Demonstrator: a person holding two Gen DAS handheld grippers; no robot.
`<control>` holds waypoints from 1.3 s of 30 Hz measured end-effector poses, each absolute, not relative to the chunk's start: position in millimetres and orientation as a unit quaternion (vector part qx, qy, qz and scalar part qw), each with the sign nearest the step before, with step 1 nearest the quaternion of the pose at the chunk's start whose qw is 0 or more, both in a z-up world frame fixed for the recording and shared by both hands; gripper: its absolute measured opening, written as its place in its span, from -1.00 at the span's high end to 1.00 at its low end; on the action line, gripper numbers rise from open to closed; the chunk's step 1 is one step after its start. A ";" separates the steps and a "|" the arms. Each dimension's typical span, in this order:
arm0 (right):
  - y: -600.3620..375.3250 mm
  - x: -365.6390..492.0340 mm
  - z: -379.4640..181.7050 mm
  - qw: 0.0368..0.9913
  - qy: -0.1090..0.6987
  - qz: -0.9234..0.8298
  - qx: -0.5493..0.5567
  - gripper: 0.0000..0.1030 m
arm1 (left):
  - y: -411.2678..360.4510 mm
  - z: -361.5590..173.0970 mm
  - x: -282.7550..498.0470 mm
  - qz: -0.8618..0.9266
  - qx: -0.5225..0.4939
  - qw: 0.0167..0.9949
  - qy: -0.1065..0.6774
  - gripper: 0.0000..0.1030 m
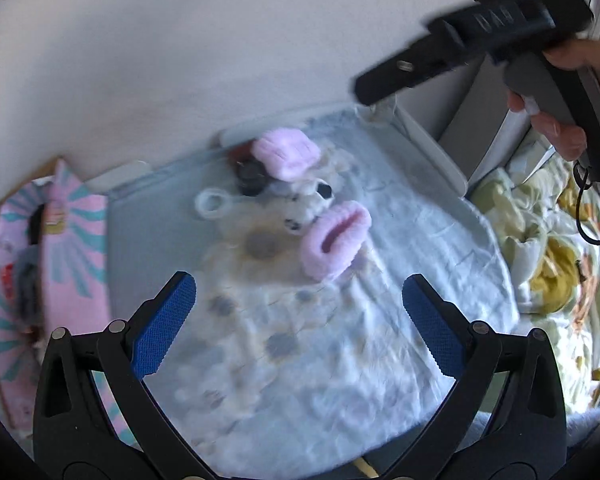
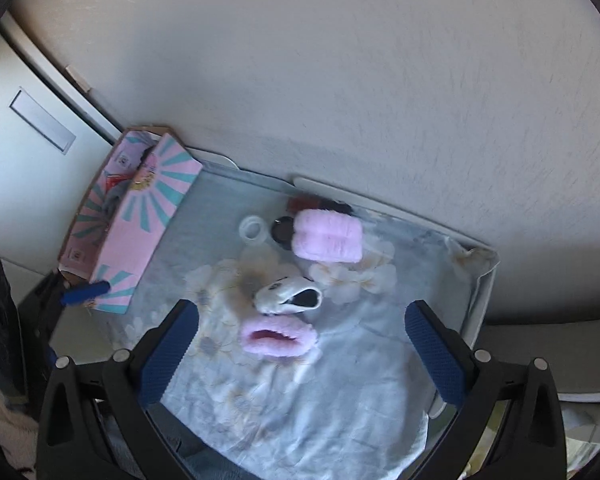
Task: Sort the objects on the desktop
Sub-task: 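Move both tools back over the table toward the pink slippers, then grasp a pink fuzzy slipper with the left tool while the right tool grasps the other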
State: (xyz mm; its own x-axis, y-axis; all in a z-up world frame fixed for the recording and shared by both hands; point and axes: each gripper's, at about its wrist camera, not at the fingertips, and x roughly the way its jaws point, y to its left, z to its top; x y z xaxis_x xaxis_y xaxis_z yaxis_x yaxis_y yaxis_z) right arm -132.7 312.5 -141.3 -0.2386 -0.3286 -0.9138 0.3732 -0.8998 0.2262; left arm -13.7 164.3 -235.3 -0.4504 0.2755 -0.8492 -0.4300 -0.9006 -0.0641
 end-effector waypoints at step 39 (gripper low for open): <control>304.2 -193.5 -275.5 0.238 0.004 -0.788 0.568 0.74 | 213.2 -313.4 -33.7 0.861 -0.444 0.227 0.101 0.54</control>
